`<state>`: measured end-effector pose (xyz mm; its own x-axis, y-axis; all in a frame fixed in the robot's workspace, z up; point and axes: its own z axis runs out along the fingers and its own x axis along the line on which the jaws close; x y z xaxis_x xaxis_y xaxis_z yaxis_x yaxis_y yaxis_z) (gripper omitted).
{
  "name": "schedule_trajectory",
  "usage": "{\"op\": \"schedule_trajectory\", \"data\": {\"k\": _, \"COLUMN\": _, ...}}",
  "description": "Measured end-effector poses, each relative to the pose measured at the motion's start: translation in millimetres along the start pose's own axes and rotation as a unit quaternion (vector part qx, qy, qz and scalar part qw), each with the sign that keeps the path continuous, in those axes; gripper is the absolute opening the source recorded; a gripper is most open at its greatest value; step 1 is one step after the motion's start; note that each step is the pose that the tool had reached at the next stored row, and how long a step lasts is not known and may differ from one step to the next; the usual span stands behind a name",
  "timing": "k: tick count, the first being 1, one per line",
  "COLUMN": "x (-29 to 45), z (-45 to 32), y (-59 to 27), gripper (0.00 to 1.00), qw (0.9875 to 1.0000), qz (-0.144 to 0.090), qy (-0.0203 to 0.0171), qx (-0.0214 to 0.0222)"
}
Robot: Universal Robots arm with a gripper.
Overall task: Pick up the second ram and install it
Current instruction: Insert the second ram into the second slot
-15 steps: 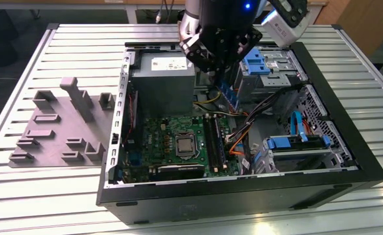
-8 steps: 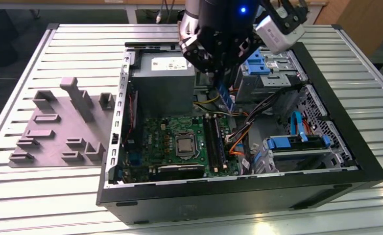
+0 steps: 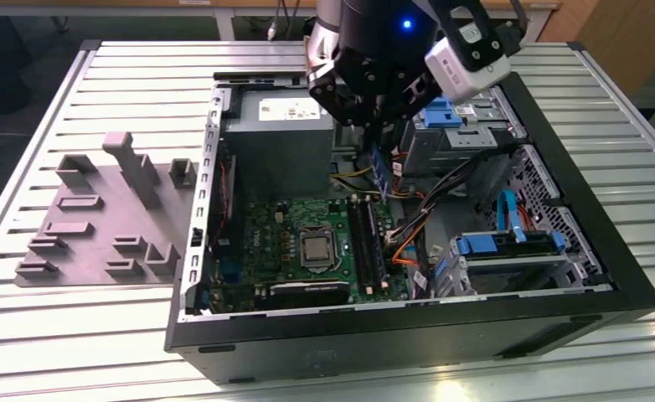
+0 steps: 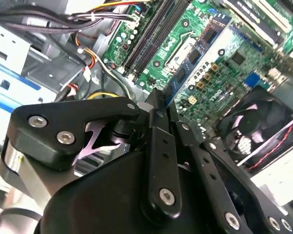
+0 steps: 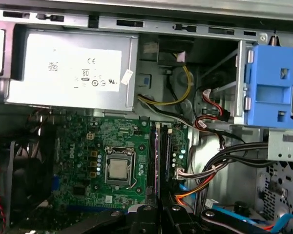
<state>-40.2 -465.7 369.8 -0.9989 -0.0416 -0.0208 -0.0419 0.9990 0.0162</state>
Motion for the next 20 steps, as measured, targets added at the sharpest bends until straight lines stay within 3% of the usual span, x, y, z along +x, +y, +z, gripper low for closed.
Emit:
{"op": "schedule_trajectory", "data": {"k": 5, "x": -0.1, "z": 2.7, "y": 0.0, "gripper": 0.14, "qw": 0.9995, "qz": 0.033, "qy": 0.0, "qx": 0.0012}}
{"op": "schedule_trajectory", "data": {"k": 10, "x": -0.5, "z": 7.4, "y": -0.1, "gripper": 0.14, "qw": 0.9994, "qz": 0.035, "qy": 0.0012, "qx": 0.0023}}
{"op": "schedule_trajectory", "data": {"k": 20, "x": -0.4, "z": 25.4, "y": -0.4, "gripper": 0.14, "qw": 0.9993, "qz": 0.036, "qy": 0.0013, "qx": 0.0028}}
